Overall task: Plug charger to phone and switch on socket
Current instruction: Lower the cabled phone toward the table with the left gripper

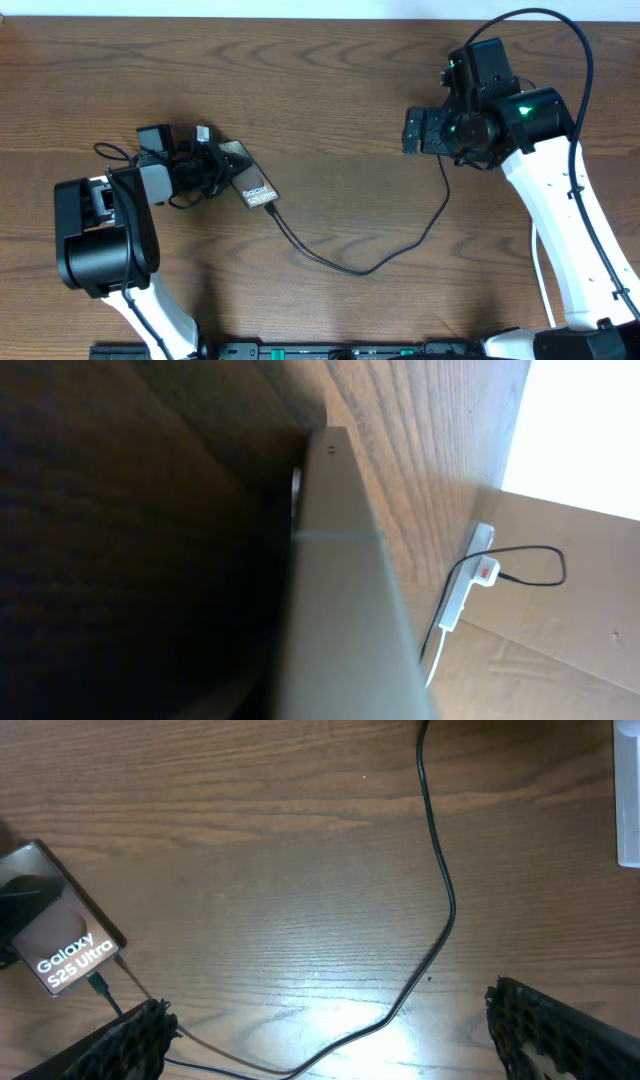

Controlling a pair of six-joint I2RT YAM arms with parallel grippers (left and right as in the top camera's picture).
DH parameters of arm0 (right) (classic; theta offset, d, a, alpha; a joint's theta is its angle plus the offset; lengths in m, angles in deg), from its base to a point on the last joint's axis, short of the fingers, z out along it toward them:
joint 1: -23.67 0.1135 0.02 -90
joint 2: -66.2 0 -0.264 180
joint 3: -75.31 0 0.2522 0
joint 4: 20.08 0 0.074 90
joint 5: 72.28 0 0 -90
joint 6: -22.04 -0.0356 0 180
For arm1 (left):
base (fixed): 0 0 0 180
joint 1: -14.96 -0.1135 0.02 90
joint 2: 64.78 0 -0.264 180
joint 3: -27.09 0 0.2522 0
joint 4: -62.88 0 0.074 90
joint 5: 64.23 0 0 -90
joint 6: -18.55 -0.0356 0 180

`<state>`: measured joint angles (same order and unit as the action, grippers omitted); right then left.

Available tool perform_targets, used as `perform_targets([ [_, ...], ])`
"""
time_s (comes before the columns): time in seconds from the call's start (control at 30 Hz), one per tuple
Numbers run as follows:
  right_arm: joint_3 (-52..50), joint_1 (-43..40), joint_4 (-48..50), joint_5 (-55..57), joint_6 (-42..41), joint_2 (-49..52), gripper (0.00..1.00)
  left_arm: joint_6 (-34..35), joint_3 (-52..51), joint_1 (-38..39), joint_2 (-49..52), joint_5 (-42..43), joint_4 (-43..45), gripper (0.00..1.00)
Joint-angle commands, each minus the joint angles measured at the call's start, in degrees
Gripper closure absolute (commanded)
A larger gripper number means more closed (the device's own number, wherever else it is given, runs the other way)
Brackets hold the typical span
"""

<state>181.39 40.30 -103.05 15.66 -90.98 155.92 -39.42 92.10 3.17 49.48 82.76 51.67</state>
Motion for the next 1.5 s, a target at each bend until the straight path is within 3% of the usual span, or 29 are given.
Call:
perform_targets([
  [0.0,0.7,0.0,0.0,0.7,0.4,-0.6,0.01,0.9,-0.8,-0.1,1.2,-6.8,-2.5,0.93],
  [0.93,0.7,0.0,0.0,0.7,0.4,-0.6,0.01,-0.1,-0.8,-0.1,1.2,-10.1,-7.7,0.93],
  [1.03,0.7,0.0,0.0,0.7,0.4,-0.6,0.01,-0.1,-0.8,-0.1,1.2,-10.1,-7.7,0.92],
  [1.13,0.7,0.0,0.0,0.7,0.4,-0.6,0.01,-0.1,-0.8,-0.1,1.2,-10.1,-7.9,0.85],
  [1.47,0.7,0.0,0.2,0.7,0.4,-0.6,0.01,-0.1,-0.8,-0.1,1.2,-10.1,-8.1,0.83],
])
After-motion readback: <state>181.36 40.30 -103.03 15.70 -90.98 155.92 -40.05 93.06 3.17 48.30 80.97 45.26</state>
